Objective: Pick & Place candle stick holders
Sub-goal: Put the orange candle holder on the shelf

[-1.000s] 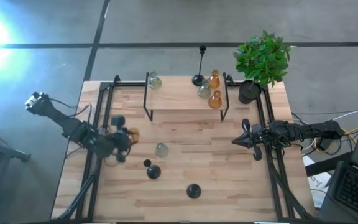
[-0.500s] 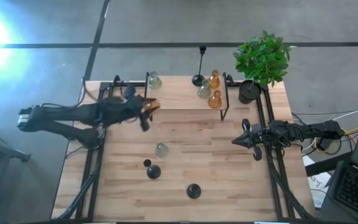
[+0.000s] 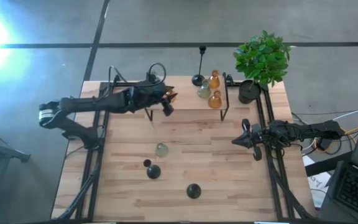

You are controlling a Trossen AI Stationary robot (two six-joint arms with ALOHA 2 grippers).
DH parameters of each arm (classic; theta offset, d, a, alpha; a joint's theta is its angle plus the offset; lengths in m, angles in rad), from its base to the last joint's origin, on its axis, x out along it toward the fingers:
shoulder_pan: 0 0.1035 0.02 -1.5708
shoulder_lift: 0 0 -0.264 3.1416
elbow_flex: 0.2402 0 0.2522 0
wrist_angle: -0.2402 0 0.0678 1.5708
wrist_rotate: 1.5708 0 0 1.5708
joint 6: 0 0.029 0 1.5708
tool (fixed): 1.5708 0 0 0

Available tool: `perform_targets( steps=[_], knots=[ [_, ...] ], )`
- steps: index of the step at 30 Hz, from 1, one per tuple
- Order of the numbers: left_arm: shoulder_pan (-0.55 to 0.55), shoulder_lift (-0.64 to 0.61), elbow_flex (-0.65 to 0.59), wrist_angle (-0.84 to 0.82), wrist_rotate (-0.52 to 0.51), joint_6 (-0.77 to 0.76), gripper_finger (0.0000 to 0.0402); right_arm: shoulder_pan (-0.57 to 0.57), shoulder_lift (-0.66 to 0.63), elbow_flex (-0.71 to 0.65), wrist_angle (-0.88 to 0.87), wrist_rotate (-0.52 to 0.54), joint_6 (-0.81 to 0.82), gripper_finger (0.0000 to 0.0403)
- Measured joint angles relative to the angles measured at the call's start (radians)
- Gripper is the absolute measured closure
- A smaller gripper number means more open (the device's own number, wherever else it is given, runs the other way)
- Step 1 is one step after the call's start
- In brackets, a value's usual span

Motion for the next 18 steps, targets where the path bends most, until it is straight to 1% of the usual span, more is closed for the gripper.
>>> perform_targets(
  steps=[4, 9, 18],
  knots=[
    [0.045, 0.06, 0.03, 0.007, -0.004, -0.026, 0.0256, 0.0, 0.0, 0.0, 0.0, 0.0, 0.0, 0.0394],
    [0.103, 0.11, 0.032, 0.039, 0.004, -0.09, 0.0256, 0.0, 0.0, 0.0, 0.0, 0.0, 0.0, 0.0394],
    [0.146, 0.169, 0.026, 0.047, 0.013, -0.104, 0.0256, 0.0, 0.0, 0.0, 0.0, 0.0, 0.0, 0.0394]
  ],
)
